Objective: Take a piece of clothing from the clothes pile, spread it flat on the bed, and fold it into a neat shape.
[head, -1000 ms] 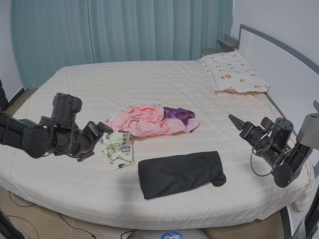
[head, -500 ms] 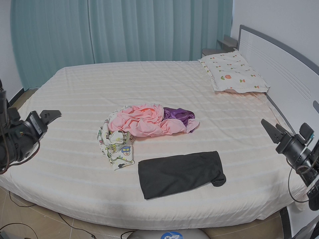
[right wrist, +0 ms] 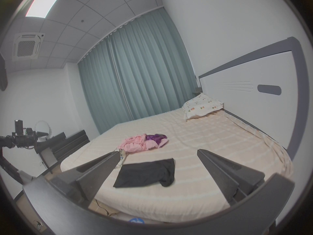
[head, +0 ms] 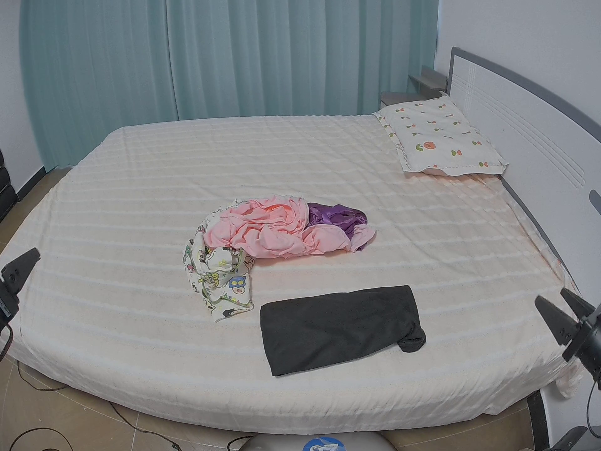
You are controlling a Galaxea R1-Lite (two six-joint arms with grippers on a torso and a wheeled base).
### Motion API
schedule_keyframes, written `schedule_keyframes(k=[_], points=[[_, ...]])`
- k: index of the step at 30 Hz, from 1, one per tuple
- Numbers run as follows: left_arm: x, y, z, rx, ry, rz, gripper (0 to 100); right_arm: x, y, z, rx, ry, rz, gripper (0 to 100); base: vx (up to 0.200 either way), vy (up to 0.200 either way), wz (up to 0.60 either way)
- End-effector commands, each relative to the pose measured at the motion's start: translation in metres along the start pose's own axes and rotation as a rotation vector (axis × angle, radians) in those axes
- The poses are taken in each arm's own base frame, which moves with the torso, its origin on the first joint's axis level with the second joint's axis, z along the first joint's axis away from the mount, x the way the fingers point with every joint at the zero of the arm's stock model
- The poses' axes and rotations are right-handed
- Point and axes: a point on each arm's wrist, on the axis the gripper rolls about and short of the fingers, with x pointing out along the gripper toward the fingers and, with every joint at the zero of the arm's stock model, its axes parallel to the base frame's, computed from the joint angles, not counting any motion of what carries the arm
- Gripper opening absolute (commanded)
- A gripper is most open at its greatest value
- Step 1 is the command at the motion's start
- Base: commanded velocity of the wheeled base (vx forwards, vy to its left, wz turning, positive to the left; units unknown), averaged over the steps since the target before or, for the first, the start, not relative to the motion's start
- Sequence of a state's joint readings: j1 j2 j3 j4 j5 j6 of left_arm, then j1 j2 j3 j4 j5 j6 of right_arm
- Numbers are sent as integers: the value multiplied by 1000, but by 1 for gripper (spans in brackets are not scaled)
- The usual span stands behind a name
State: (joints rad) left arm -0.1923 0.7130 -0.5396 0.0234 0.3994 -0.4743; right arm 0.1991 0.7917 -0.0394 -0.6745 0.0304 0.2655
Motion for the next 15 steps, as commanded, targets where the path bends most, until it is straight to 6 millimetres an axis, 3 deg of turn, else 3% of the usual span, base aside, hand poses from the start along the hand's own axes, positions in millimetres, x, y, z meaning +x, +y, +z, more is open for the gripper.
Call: schedule_keyframes(k=[1,5,15], points=[[-49,34,-16,97,-180,104,100,-75,0,-8,-94,-153,22,100,0,0,0],[-61,44,-30,171,-229,156,100,-97,-3,-23,-159,-137,25,100,0,0,0],[-69,72,-86,334,-275,210,100,-91,-12,-43,-194,-49,-155,100,0,0,0]])
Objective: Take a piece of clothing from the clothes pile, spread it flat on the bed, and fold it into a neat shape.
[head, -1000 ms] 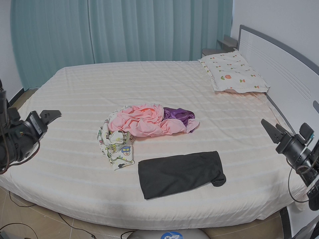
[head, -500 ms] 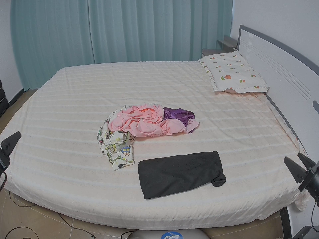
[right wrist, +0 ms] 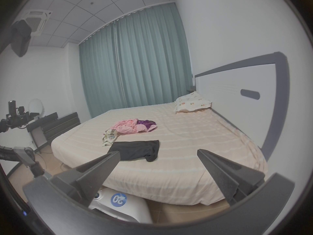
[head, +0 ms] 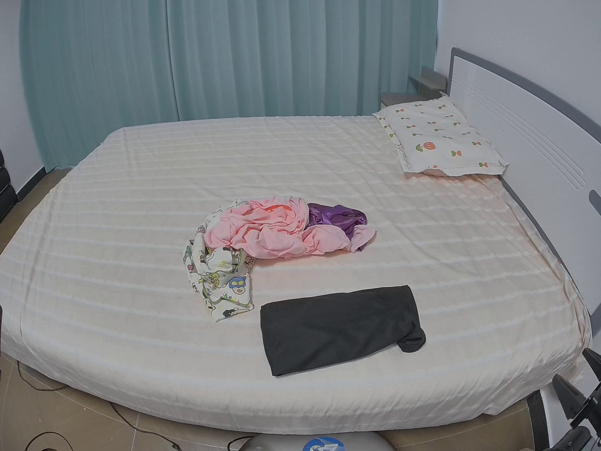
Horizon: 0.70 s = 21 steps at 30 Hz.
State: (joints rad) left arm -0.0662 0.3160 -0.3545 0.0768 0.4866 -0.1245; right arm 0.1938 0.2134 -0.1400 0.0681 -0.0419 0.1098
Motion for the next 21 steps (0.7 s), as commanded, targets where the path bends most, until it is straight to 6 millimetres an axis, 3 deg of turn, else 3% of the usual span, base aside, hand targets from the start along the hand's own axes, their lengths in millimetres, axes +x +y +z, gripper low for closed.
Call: schedule_keyframes(k=[1,9,14,21], points=[[-20,15,-48,83,-87,50,100,-10,-4,-10,-43,-88,-110,100,0,0,0],[-17,12,-67,144,-55,-65,100,-14,-5,-10,-80,2,-291,100,0,0,0],[-14,10,-74,156,-26,-132,100,-16,-4,-21,-77,30,-386,100,0,0,0],[-10,8,-87,167,18,-236,100,-20,2,-29,-72,-28,-226,100,0,0,0]])
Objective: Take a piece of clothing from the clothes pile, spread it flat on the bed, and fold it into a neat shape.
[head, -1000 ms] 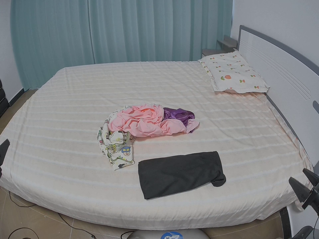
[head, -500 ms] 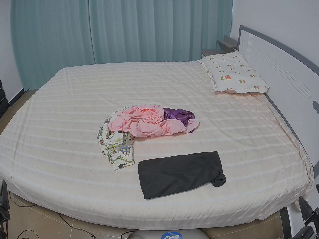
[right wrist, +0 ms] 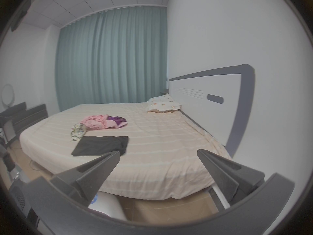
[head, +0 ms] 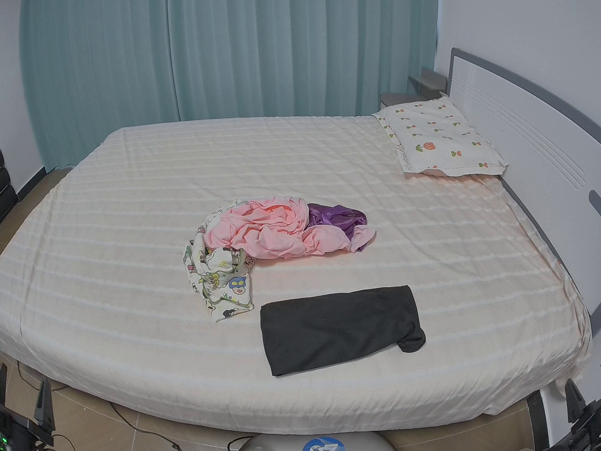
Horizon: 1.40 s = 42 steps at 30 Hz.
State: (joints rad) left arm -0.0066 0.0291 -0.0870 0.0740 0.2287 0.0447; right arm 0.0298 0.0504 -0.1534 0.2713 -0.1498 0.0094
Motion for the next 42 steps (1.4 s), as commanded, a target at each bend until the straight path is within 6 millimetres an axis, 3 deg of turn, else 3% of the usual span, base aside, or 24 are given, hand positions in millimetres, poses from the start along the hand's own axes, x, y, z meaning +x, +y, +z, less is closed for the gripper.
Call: schedule_keyframes(k=[1,5,10,13,19,22,31,35,42], points=[[4,-2,-7,2,18,-51,100,-2,3,-6,8,-44,64,100,0,0,0],[5,-3,-8,3,-1,-73,100,1,4,-6,2,-83,108,100,0,0,0],[4,-3,7,-11,-97,-121,100,6,9,-1,-119,-259,275,100,0,0,0],[7,-4,0,-13,-106,-121,100,10,9,-8,-130,-245,283,100,0,0,0],[4,-4,-10,-13,-82,-111,100,10,8,-8,-76,-227,221,100,0,0,0],[5,-4,-11,-16,-71,-115,100,10,5,-8,-67,-213,103,100,0,0,0],[5,-5,-12,-21,-63,-122,100,10,4,-8,-10,-209,60,100,0,0,0],[5,-8,-16,-33,-17,-245,100,11,5,-11,65,-189,84,100,0,0,0],[5,-8,-17,-23,-6,-237,100,12,5,-13,-22,-161,101,100,0,0,0]])
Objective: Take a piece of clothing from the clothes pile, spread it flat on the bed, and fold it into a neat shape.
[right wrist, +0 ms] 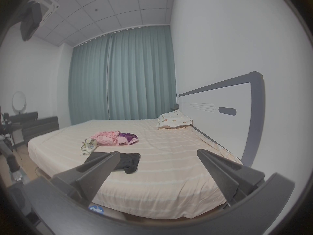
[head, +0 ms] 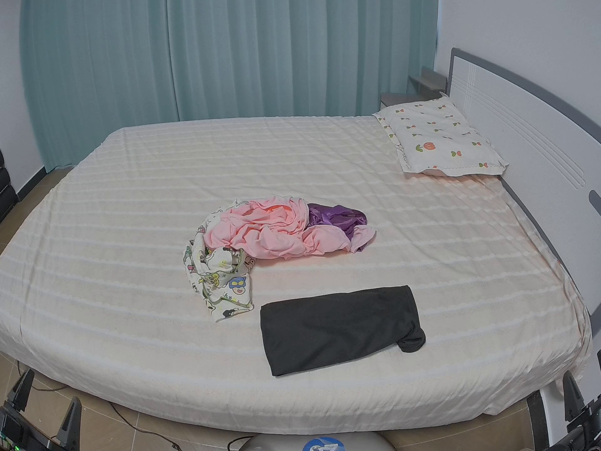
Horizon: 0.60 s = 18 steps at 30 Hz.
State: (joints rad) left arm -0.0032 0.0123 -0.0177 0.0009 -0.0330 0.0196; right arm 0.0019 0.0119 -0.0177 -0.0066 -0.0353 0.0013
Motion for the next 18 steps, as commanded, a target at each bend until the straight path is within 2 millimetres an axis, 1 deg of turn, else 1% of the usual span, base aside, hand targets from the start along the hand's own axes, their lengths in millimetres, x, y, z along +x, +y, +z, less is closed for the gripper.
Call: schedule_keyframes(k=[1,4,7,12,18], points=[[1,1,-5,0,22,31,100,1,0,-5,-31,29,25,100,0,0,0],[1,1,-5,0,22,34,100,3,1,-5,-21,49,28,100,0,0,0],[1,1,-5,0,22,34,100,0,1,-6,-23,9,26,100,0,0,0],[1,1,-5,-9,19,36,100,0,0,-5,11,8,16,100,0,0,0],[1,1,-5,-8,20,37,100,0,0,-5,-6,11,18,100,0,0,0]])
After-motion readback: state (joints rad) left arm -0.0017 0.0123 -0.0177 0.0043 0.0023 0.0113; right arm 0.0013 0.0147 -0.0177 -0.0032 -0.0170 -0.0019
